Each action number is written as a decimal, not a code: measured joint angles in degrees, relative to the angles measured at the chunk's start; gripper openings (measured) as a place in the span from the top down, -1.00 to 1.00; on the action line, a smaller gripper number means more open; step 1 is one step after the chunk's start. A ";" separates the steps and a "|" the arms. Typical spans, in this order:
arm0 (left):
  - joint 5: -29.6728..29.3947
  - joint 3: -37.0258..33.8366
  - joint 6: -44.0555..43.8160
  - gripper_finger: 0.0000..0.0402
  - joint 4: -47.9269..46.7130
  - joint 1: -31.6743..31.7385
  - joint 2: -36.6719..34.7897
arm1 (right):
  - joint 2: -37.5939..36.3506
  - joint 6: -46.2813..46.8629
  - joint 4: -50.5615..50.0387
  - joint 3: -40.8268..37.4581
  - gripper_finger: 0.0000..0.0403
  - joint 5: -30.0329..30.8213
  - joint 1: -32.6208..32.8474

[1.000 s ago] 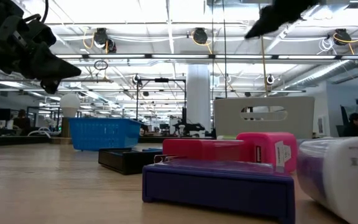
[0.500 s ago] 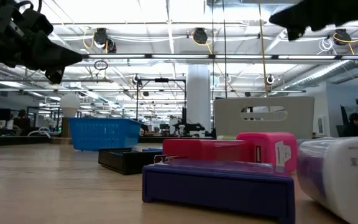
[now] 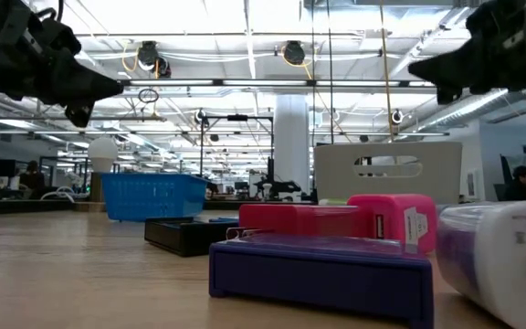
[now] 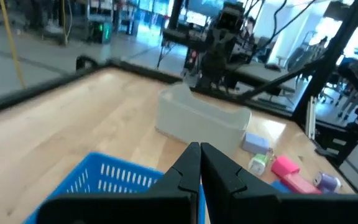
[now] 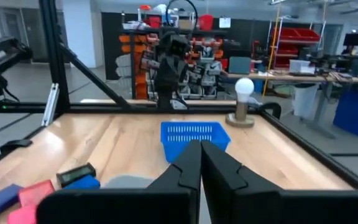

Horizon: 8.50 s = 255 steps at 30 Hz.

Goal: Pick & Place Office items
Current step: Put the blue digital clock into the blue bin

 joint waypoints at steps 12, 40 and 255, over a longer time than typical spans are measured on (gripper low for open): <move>2.65 20.44 4.44 0.95 -10.94 -2.09 29.05 | -0.03 1.51 6.85 -3.62 1.00 0.17 -1.10; 9.94 62.91 10.56 0.03 -19.98 -23.13 86.83 | -0.06 1.51 7.46 -3.82 0.99 -11.48 -1.06; 0.48 78.05 25.13 0.23 -47.37 -9.09 94.63 | 0.96 5.89 5.09 -3.86 1.00 -13.50 -1.03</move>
